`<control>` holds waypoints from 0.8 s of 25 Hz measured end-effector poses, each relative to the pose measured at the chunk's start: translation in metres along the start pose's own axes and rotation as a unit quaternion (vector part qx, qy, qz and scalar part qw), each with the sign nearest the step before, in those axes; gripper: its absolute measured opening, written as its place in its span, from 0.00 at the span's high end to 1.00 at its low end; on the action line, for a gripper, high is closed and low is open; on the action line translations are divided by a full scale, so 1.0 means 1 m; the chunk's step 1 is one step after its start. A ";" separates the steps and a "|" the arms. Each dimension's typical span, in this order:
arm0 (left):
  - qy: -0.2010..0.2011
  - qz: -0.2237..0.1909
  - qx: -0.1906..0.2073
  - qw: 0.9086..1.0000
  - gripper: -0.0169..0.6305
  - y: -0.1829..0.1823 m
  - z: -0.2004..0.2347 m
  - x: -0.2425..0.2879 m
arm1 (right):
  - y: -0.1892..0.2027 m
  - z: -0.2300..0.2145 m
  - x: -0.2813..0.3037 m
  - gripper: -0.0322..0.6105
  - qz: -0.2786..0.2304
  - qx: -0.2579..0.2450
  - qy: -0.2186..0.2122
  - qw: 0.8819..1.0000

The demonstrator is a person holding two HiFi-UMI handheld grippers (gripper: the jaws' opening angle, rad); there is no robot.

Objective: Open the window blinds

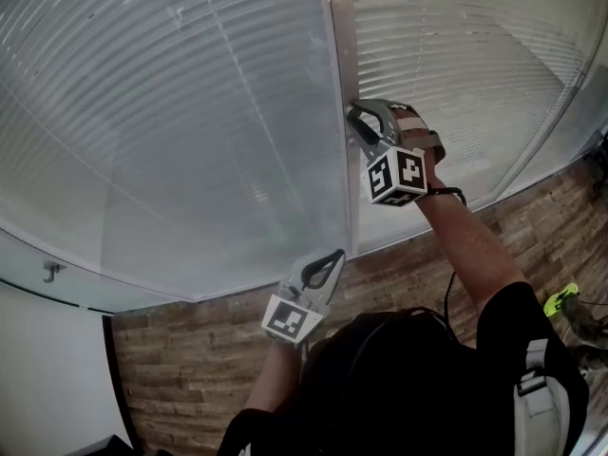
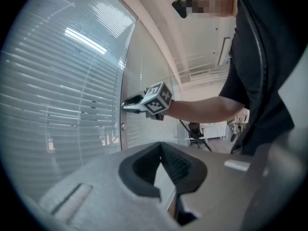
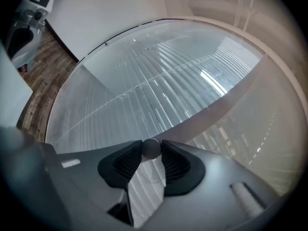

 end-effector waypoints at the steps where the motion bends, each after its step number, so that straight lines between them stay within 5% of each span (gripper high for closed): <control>1: -0.001 0.001 -0.001 1.000 0.97 0.000 0.000 -0.001 | 0.001 0.000 0.001 0.74 -0.001 0.014 -0.002 1.000; 6: -0.001 0.004 0.001 1.000 0.97 0.001 -0.001 -0.005 | 0.003 -0.004 0.001 0.74 -0.008 0.116 -0.001 0.993; 14: 0.004 0.007 0.005 1.000 0.97 0.002 -0.004 -0.009 | 0.004 -0.010 -0.002 0.74 -0.018 0.269 0.012 0.963; 17: 0.004 0.008 0.006 1.000 0.97 0.002 -0.003 -0.010 | 0.009 -0.007 0.002 0.74 -0.032 0.334 0.013 0.942; 20: 0.005 0.010 0.004 1.000 0.97 0.003 -0.004 -0.011 | 0.013 -0.006 0.002 0.74 -0.041 0.415 0.022 0.909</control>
Point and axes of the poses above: the fingertips, and each gripper's own axes: x forward along the fingers, z to its left, y out of its underside, the point moved 6 cm from there along -x, backward along the fingers, and after that the axes turned 4 degrees about x, right-handed, at the moved point
